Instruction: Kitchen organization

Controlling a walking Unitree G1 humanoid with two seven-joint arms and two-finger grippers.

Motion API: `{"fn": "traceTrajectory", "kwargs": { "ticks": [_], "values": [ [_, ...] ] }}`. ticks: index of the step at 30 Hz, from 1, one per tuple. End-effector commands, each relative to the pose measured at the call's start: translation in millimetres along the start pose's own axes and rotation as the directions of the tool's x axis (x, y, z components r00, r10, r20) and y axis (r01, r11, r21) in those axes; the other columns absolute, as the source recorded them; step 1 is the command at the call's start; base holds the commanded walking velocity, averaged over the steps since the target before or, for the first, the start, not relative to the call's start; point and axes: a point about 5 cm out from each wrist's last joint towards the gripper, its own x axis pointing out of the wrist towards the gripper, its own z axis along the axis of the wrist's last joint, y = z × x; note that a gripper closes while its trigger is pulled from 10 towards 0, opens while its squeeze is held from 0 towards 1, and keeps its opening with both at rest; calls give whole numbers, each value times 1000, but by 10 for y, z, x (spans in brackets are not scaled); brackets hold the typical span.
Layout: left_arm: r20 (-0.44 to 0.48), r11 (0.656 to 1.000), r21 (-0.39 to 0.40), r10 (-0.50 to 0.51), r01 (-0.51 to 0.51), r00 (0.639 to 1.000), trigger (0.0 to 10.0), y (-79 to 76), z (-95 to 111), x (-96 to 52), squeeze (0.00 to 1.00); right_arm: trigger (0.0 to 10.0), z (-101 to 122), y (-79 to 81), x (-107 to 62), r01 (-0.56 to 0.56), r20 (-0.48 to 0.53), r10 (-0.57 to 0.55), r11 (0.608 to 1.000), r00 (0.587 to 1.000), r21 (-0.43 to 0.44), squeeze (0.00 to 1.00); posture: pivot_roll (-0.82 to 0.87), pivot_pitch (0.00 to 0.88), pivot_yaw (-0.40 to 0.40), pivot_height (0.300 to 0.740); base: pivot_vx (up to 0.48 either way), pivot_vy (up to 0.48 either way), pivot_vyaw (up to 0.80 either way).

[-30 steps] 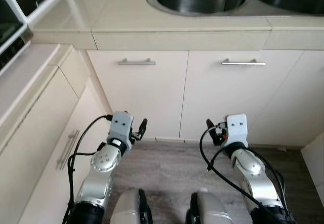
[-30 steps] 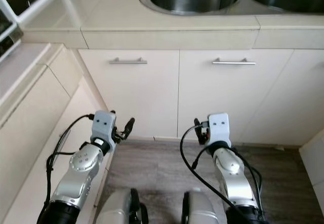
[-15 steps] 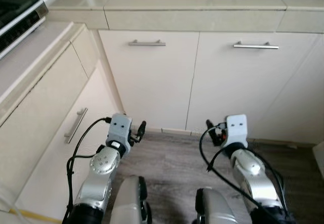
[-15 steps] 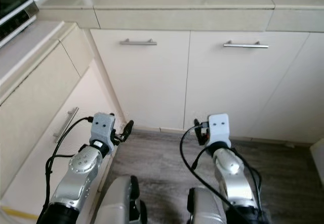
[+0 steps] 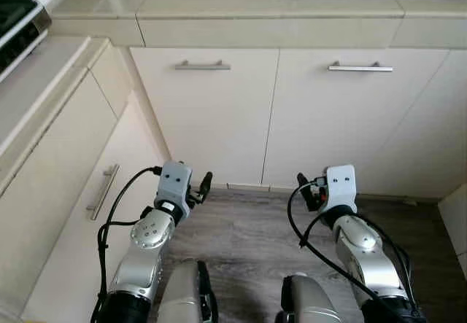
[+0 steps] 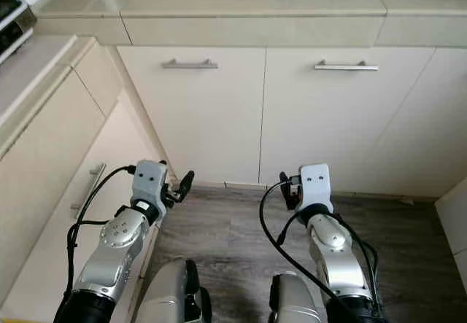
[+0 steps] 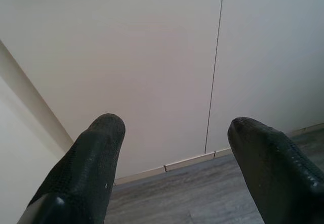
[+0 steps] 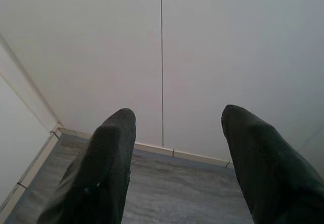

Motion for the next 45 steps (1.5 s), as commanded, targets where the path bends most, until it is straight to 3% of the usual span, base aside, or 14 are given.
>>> {"fn": "traceTrajectory", "kwargs": {
  "ticks": [1,27,38,45],
  "values": [
    [6,1000,1,3,-3,1000,10000,25,20,-7,0,10000,21,2,-8,3,16,-3,1000,1000,13,0,-84,85,55,678,0,0,0],
    [6,1000,-3,0,0,1000,10000,22,19,0,0,10000,9,-5,-4,5,7,-5,1000,1000,15,0,-83,84,54,663,0,0,0],
    [5,1000,-6,-2,2,1000,10000,16,12,-1,0,10000,0,-5,-6,4,4,-4,1000,1000,12,0,-86,78,54,594,0,0,0],
    [3,1000,-7,-3,3,1000,10000,14,6,-5,0,10000,-6,-2,-10,4,4,-4,1000,1000,12,0,-86,74,54,581,0,0,0]
  ]
}}
